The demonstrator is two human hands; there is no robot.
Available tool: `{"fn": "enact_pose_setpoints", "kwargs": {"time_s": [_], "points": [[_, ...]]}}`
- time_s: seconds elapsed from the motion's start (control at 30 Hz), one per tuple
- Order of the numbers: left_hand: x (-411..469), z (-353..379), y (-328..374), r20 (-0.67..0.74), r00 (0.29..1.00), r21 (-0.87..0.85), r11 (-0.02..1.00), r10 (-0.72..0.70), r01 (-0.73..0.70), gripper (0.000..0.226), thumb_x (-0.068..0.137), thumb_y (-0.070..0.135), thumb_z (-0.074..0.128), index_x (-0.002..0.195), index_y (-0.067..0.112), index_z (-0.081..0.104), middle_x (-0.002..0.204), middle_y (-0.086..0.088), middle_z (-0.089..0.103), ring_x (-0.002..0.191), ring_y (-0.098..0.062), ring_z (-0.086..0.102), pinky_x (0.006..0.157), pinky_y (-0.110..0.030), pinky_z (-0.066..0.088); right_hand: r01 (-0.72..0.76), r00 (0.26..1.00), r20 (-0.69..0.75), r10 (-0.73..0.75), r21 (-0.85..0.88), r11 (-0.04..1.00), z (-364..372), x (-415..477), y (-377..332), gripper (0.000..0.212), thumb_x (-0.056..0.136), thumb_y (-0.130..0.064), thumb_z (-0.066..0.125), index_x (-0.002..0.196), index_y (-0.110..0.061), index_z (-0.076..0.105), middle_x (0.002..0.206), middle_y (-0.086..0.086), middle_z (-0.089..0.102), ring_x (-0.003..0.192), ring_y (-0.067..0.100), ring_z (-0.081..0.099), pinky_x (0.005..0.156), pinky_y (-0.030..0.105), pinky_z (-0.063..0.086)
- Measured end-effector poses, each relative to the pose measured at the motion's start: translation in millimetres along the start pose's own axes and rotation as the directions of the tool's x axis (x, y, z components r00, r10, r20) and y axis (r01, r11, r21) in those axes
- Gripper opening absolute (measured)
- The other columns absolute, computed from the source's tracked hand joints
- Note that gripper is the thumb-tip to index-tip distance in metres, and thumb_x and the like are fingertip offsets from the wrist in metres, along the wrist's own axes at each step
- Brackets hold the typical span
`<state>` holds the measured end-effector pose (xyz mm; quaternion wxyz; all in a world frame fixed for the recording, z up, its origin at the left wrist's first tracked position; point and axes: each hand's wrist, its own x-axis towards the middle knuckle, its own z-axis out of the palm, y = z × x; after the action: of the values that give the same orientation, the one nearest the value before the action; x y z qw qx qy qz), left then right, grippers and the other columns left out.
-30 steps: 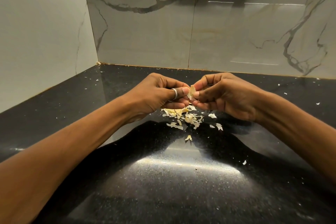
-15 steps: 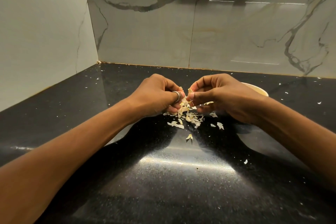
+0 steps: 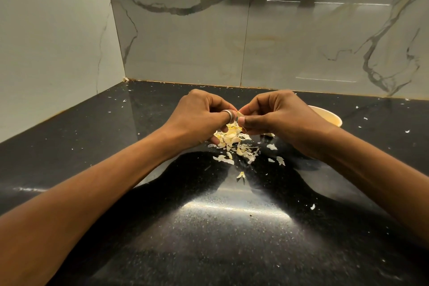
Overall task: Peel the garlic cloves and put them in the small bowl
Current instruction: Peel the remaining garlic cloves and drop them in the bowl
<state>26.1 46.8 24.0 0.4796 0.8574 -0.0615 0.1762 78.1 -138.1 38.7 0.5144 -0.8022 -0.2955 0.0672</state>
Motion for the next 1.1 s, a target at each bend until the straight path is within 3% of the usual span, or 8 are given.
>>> {"fn": "enact_pose_setpoints", "kwargs": {"time_s": [0.27,0.4,0.67,0.83,1.1], "points": [[-2.4,10.1,-3.6,-0.065,0.996,-0.04,0.997,-0.064,0.061,0.012,0.094,0.011,0.065,0.088,0.012,0.075,0.079,-0.01,0.074,0.069,-0.021,0.073,0.058,-0.033,0.061,0.056,0.995,-0.085,-0.056,0.002,0.998,12.9,0.2,7.1,0.006,0.085,-0.005,0.077,0.091,-0.004,0.075,0.081,0.013,0.076,0.078,0.023,0.075,0.077,0.034,0.061],[-4.5,14.7,0.5,-0.086,0.987,-0.177,0.977,-0.135,0.118,0.018,0.095,0.007,0.061,0.081,0.009,0.073,0.075,-0.01,0.07,0.063,-0.011,0.066,0.055,-0.028,0.056,0.052,0.994,-0.103,-0.044,0.084,0.995,18.2,2.0,8.0,0.006,0.084,-0.002,0.077,0.086,-0.006,0.074,0.081,0.015,0.076,0.081,0.028,0.075,0.083,0.044,0.062],[-2.4,13.9,7.8,-0.028,0.956,-0.334,0.904,-0.291,0.265,0.018,0.096,0.007,0.058,0.095,-0.005,0.071,0.073,-0.007,0.065,0.055,-0.002,0.061,0.049,-0.02,0.051,-0.04,0.993,-0.097,0.073,0.302,0.952,21.8,2.6,7.4,0.01,0.086,0.009,0.07,0.094,0.002,0.069,0.09,0.024,0.074,0.075,0.023,0.073,0.076,0.032,0.063],[-0.9,9.7,7.3,-0.031,0.95,-0.333,0.9,-0.309,0.282,0.019,0.096,0.012,0.059,0.081,0.003,0.068,0.073,-0.006,0.061,0.058,-0.005,0.058,0.049,-0.02,0.05,-0.045,0.991,-0.096,0.092,0.409,0.912,20.2,4.2,6.5,0.012,0.087,0.013,0.066,0.095,0.004,0.066,0.096,0.028,0.072,0.079,0.024,0.074,0.071,0.027,0.062],[1.1,7.9,5.8,-0.093,0.938,-0.291,0.91,-0.335,0.296,0.022,0.093,0.016,0.058,0.077,0.005,0.067,0.073,-0.006,0.059,0.058,-0.011,0.055,0.05,-0.022,0.05,-0.027,0.989,-0.115,0.088,0.446,0.895,18.5,2.3,3.1,0.018,0.087,0.013,0.064,0.105,0.01,0.063,0.102,0.03,0.069,0.085,0.027,0.074,0.077,0.03,0.063]]}}
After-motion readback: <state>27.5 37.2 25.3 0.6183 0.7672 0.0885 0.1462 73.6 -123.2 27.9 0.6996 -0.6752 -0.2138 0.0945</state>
